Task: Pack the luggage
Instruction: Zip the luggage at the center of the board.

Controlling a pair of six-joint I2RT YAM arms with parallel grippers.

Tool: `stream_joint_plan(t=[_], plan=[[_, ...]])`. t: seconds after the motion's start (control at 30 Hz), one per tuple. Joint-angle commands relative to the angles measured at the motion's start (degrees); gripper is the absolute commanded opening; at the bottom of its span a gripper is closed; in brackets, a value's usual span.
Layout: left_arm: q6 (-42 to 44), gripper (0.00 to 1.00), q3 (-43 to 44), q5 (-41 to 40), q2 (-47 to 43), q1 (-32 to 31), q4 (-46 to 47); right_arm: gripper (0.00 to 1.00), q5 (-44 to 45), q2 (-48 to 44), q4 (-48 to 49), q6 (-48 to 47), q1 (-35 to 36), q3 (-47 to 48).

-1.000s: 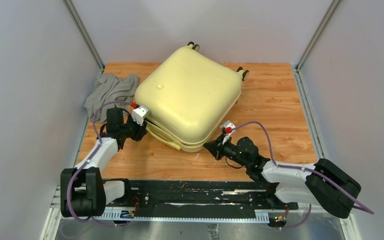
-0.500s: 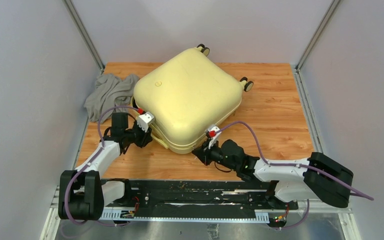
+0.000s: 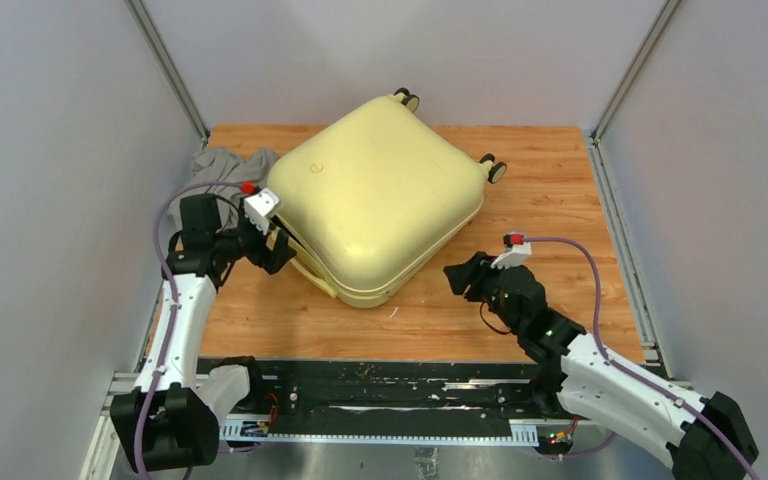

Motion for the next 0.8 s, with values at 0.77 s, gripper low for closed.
stream_joint_plan(t=[0.77], plan=[[-29.6,0.79,20.4,-23.1,36.9,7.0,27.1,0.28,-9.2,51.3,-4.8,11.7,-27.5,37.4]])
